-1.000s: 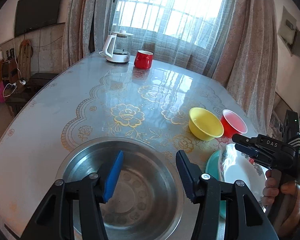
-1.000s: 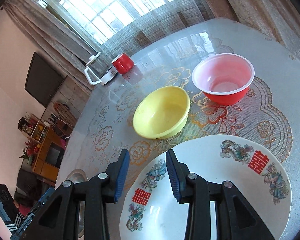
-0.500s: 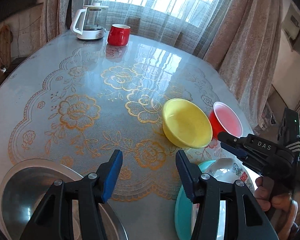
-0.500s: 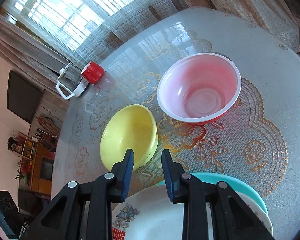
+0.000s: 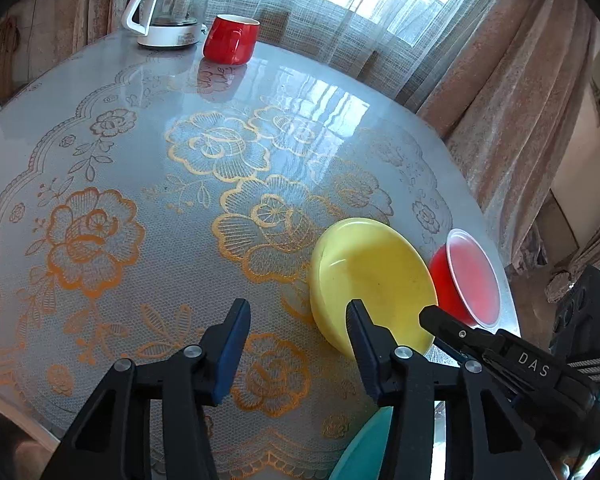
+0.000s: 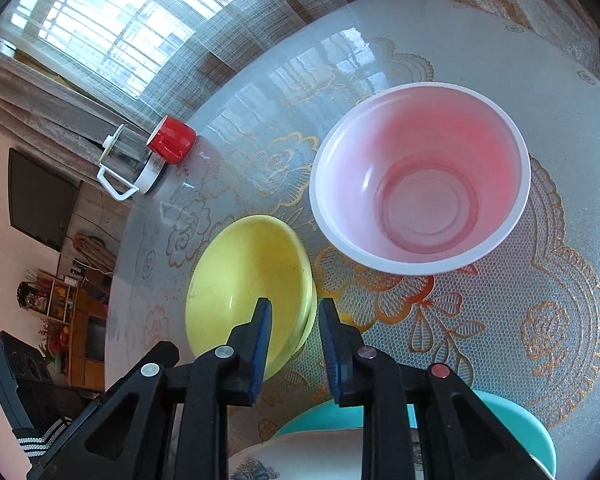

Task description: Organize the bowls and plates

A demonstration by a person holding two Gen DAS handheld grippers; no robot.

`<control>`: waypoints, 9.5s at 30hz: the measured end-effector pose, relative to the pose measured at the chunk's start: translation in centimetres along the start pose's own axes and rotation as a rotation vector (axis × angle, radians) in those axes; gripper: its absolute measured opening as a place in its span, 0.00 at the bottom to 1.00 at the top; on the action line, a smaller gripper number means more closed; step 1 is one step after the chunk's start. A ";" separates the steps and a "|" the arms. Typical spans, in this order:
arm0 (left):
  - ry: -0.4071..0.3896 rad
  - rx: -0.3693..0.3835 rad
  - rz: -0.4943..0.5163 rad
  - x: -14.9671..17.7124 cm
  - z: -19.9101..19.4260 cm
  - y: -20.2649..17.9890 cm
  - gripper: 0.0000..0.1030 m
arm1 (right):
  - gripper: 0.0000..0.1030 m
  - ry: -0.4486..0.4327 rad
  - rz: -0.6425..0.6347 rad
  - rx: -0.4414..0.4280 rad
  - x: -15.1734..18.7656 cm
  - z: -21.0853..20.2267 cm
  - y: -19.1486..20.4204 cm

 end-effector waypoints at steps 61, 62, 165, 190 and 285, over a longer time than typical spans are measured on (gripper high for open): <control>-0.214 0.021 0.138 11.7 -16.7 1.6 0.19 | 0.11 -0.050 -0.338 -0.158 11.0 -7.4 7.9; -0.218 0.020 0.136 11.8 -17.0 1.8 0.19 | 0.11 -0.051 -0.344 -0.159 11.2 -7.5 8.1; -0.278 -0.303 0.046 16.1 -19.5 11.7 0.34 | 0.34 -0.020 -0.744 -0.071 22.5 -3.0 16.6; -0.277 -0.218 0.144 16.5 -19.8 7.7 0.50 | 0.41 -0.068 -0.362 -0.138 13.8 -6.7 7.5; 0.027 0.013 -0.061 2.1 -1.4 0.8 0.13 | 0.13 0.052 -0.156 -0.075 1.1 -0.6 1.4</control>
Point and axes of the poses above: each gripper's, at about its wrist camera, not at the fingertips, and z roughly the way its jaws point, y to its left, x to its underside, the point moved 1 cm from there along z, roughly the way its jaws point, and after that the axes turned 6 degrees about x, right-handed, at the moved point
